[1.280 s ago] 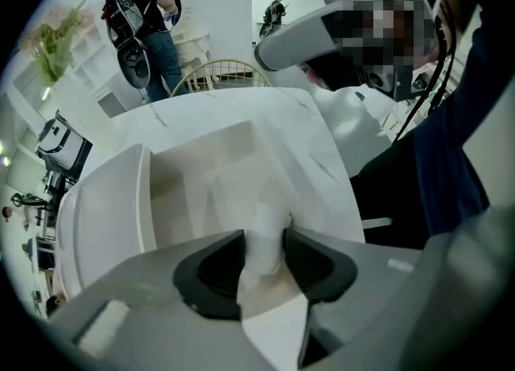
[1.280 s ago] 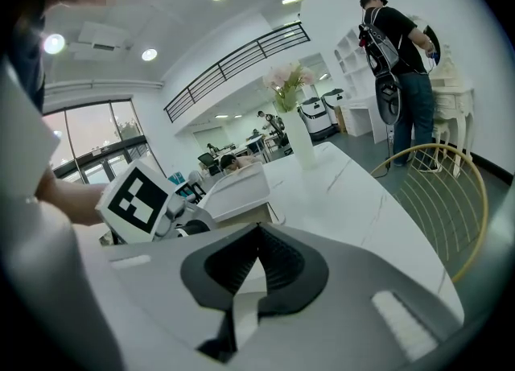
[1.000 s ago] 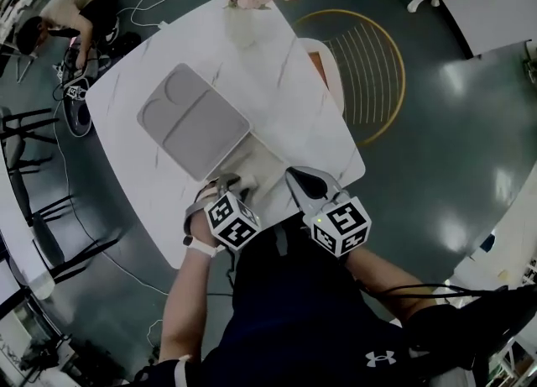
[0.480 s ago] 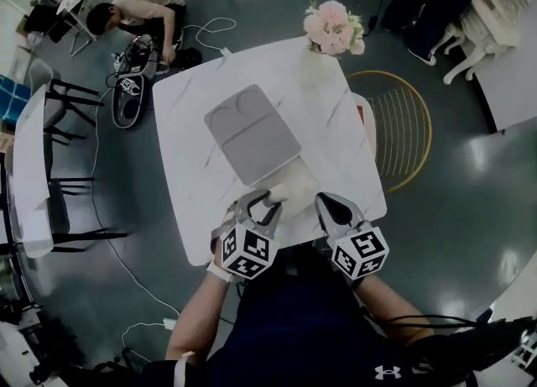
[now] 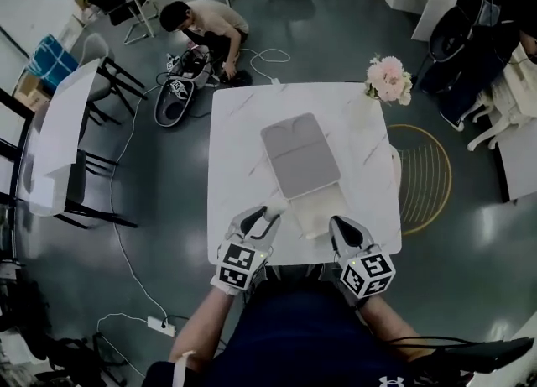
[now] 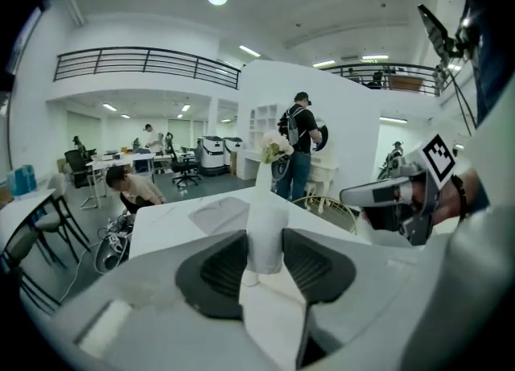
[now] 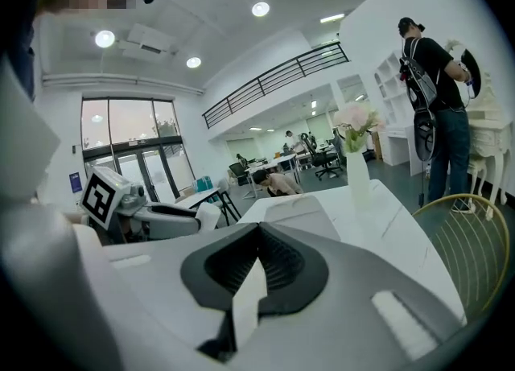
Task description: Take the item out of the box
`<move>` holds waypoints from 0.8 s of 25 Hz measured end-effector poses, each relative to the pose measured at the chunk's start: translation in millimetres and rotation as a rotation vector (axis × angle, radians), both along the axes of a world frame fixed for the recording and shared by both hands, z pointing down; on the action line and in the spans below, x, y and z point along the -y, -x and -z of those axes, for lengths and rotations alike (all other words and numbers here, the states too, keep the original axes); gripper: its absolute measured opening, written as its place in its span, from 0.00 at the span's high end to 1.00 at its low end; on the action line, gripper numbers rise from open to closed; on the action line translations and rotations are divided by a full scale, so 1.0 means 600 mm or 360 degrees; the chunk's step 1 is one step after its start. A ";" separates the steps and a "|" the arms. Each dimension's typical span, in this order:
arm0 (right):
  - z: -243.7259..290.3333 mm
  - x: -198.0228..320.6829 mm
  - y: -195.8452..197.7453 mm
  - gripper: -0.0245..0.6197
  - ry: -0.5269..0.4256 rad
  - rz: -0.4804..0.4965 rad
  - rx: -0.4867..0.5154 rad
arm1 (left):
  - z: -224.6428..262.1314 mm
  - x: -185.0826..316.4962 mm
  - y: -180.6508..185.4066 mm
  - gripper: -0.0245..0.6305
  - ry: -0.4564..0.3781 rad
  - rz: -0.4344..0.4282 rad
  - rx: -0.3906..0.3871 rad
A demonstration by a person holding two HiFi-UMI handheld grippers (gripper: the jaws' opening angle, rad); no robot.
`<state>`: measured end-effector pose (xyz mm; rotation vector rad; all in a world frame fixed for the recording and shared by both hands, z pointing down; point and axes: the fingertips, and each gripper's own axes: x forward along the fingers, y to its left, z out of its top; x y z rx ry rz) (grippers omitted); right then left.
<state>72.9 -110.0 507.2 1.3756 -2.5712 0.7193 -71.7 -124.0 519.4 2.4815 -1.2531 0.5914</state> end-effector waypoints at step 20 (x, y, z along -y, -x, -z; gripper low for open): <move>0.001 -0.012 0.046 0.96 0.0067 -0.0022 -0.0103 | -0.200 0.025 0.178 0.73 0.0413 0.0245 0.0143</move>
